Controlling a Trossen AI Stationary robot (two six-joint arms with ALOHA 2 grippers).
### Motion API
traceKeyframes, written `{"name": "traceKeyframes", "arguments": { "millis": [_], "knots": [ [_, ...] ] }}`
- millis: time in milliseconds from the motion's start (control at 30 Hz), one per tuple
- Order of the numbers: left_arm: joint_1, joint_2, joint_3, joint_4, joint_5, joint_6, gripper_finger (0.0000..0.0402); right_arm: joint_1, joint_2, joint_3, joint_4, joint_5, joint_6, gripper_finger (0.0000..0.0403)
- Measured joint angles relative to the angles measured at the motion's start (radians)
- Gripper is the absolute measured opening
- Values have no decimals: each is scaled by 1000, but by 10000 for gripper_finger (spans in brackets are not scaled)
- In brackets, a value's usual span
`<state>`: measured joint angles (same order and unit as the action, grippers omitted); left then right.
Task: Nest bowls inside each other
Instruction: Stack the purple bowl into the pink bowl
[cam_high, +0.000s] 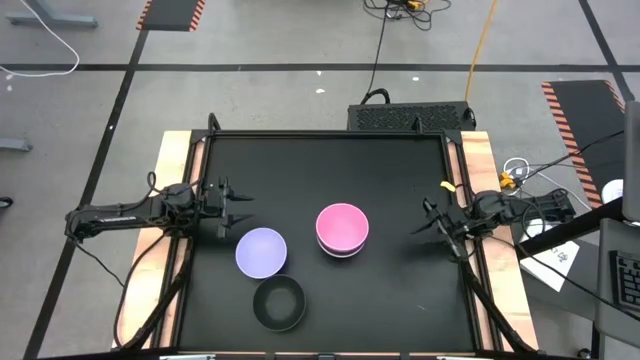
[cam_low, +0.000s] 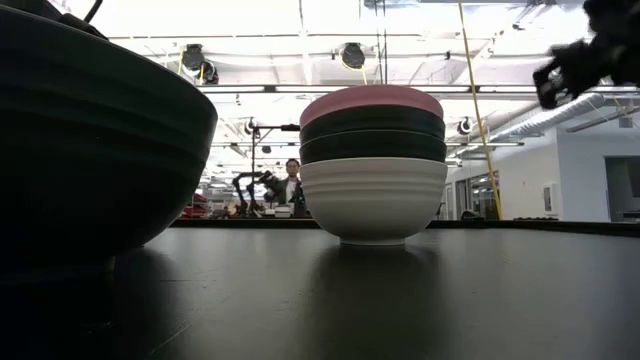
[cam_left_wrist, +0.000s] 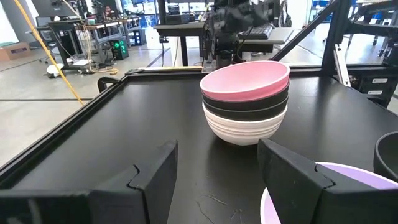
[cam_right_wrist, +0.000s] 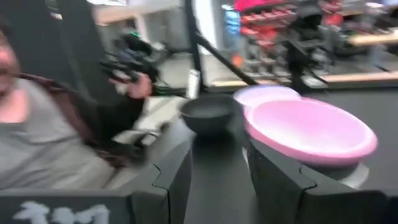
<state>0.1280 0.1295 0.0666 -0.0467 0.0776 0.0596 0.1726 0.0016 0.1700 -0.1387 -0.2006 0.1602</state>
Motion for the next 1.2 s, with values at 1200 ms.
{"name": "traceKeyframes", "arguments": {
  "millis": [1200],
  "knots": [
    [-1, 499, 356, -183, -84, -132, 225, -2, 12, -155, 169, 102, -110, 146]
  ]
}}
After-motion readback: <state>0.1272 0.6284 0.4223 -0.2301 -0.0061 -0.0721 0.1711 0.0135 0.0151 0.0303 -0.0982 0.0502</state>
